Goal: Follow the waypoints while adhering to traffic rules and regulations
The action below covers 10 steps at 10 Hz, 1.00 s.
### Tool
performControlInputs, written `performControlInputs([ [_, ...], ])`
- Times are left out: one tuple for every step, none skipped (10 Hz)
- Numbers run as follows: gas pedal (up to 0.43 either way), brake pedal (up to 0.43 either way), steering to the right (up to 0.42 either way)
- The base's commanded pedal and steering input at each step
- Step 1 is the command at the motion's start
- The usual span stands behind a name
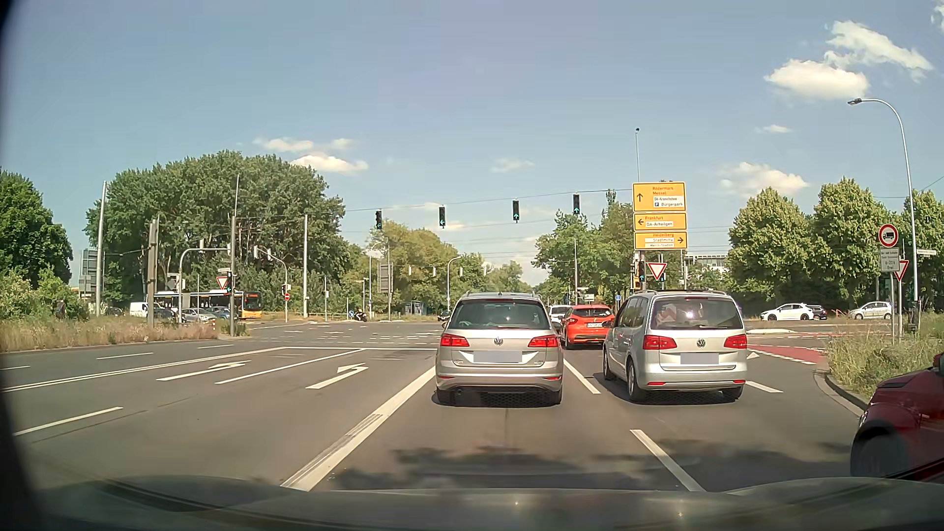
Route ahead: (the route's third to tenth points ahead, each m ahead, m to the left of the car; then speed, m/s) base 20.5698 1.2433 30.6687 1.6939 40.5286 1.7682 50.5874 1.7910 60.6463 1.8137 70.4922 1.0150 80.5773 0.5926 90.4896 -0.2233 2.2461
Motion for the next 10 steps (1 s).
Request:
performControlInputs([
  [0.39, 0.03, 0.003],
  [0.39, 0.03, 0.003],
  [0.39, 0.03, 0.003],
  [0.398, 0.03, 0.003],
  [0.409, 0.03, 0.003],
  [0.409, 0.03, 0.003],
  [0.409, 0.03, 0.003],
  [0.409, 0.03, 0.003],
  [0.409, 0.03, 0.003],
  [0.409, 0.03, 0.003],
])
